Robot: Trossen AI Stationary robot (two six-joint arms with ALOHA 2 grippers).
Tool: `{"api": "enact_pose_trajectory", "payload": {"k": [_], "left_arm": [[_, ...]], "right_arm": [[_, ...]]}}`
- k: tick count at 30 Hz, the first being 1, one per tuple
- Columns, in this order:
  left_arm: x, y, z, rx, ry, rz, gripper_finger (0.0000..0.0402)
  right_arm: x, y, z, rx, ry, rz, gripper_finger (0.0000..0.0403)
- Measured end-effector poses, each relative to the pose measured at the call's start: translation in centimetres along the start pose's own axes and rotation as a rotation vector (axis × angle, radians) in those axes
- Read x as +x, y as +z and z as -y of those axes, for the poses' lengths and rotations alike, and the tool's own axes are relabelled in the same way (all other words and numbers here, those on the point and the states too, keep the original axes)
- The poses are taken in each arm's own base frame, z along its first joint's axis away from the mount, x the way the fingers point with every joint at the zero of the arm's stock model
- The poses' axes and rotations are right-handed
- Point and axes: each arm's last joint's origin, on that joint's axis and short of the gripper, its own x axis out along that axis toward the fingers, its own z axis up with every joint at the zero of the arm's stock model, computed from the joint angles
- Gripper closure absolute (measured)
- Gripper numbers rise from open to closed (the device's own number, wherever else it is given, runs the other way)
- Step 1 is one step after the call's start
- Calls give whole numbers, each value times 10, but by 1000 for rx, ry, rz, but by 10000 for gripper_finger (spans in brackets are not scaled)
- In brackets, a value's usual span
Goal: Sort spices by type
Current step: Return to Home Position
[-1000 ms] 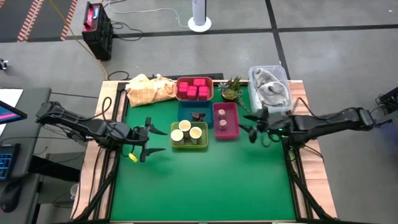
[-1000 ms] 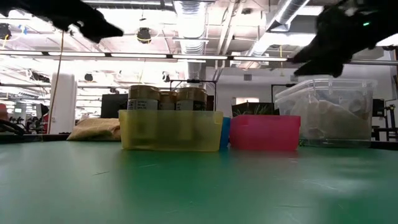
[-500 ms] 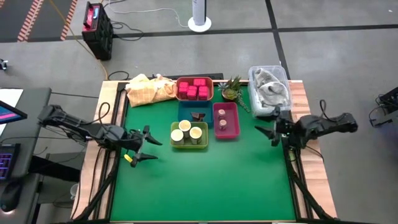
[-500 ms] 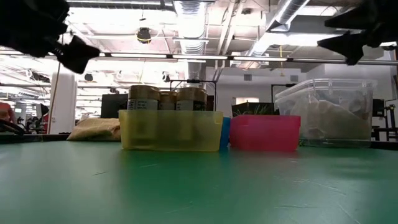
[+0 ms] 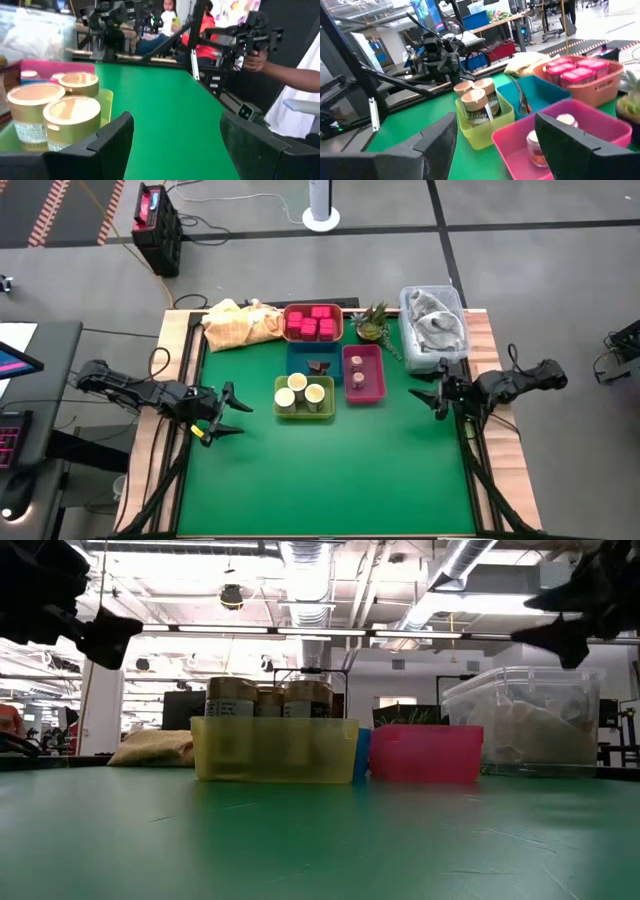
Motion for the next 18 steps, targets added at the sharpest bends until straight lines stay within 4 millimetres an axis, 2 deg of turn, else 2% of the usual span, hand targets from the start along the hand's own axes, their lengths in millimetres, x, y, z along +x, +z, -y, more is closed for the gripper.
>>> {"api": "enact_pose_trajectory", "payload": {"k": [5,18], "left_arm": [[-2,-4,0,-17,-38,-19,118],[-2,-6,0,0,-27,-32,118]], "right_arm": [[8,-23,3,48,-13,17,111],[9,-26,-5,34,75,38,111]]}}
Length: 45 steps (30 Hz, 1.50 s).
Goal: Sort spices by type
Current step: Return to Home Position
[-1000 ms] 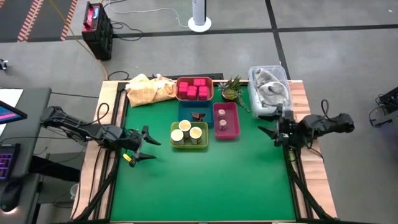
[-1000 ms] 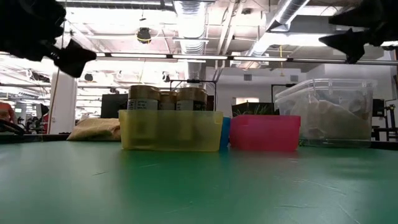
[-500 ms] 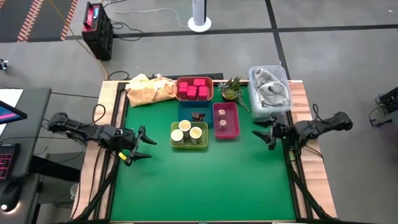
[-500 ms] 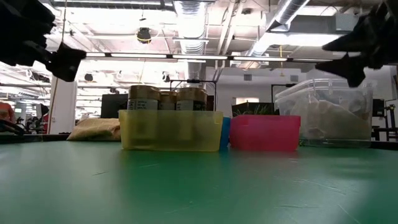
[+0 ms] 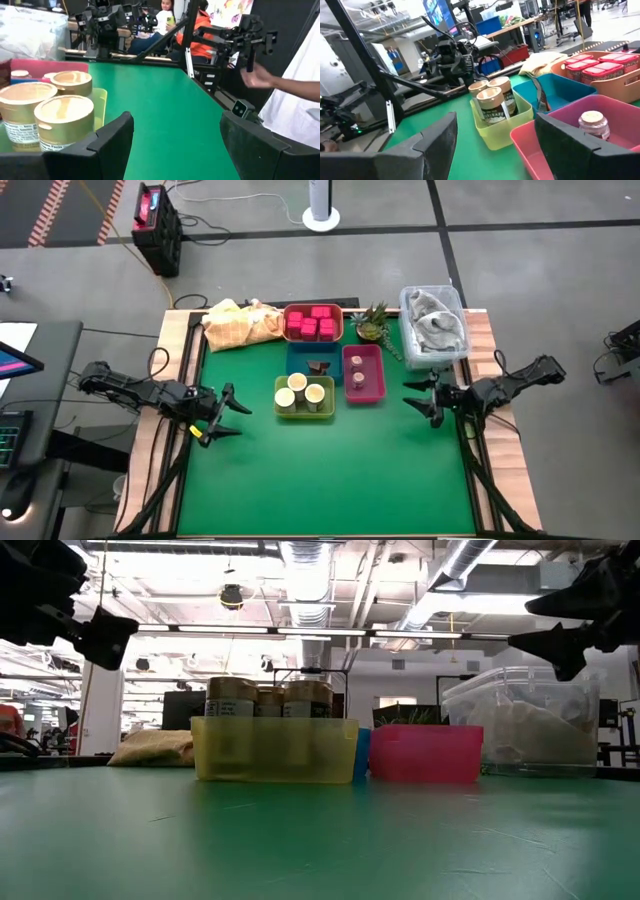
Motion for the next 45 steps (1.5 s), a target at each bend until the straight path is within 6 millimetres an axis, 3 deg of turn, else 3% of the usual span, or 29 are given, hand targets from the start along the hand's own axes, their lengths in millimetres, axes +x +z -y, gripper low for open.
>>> {"api": "enact_pose_trajectory", "payload": {"k": [45], "left_arm": [[0,-1,0,29,4,-6,118]], "right_arm": [[0,0,0,-2,0,-4,111]]}}
